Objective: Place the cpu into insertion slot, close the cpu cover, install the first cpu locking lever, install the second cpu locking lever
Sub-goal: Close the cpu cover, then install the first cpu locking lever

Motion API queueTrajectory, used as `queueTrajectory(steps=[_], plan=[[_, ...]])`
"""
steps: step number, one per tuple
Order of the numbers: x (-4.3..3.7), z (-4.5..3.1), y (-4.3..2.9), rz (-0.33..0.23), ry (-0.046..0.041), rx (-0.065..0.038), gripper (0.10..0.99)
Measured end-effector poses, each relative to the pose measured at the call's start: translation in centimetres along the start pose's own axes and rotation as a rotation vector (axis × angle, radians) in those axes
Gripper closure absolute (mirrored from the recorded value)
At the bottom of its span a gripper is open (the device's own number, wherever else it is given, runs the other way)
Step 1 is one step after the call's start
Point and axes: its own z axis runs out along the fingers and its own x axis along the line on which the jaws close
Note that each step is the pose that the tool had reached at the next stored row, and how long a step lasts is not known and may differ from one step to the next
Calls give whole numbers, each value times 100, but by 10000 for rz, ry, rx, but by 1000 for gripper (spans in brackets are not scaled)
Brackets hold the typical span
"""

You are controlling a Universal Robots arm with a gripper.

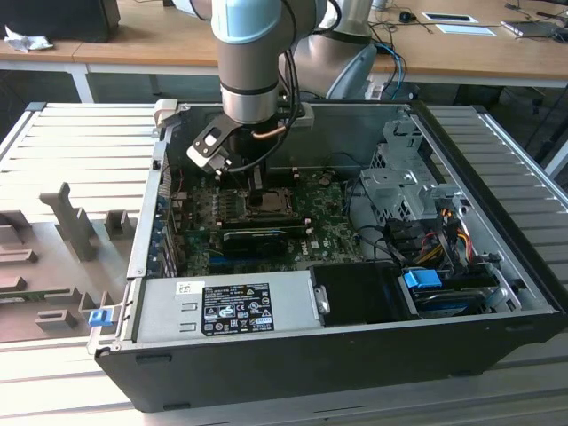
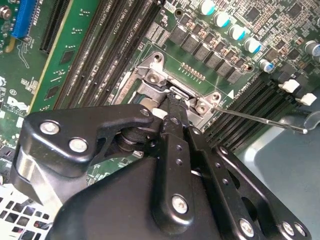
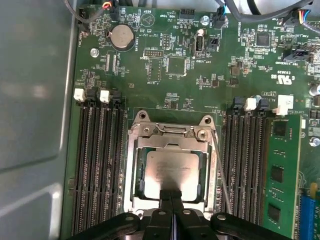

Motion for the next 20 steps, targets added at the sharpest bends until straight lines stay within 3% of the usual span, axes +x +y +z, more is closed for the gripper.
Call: queueTrajectory(steps=[3,5,8,14,20], plan=[[0,0,0,-1,0,0,980],[2,-110,5,0,0,0,980],[1,-110,30,1,1,0,980],[-12,-101,202,0,1,3,980],[-13,-114,221,0,0,3,980]])
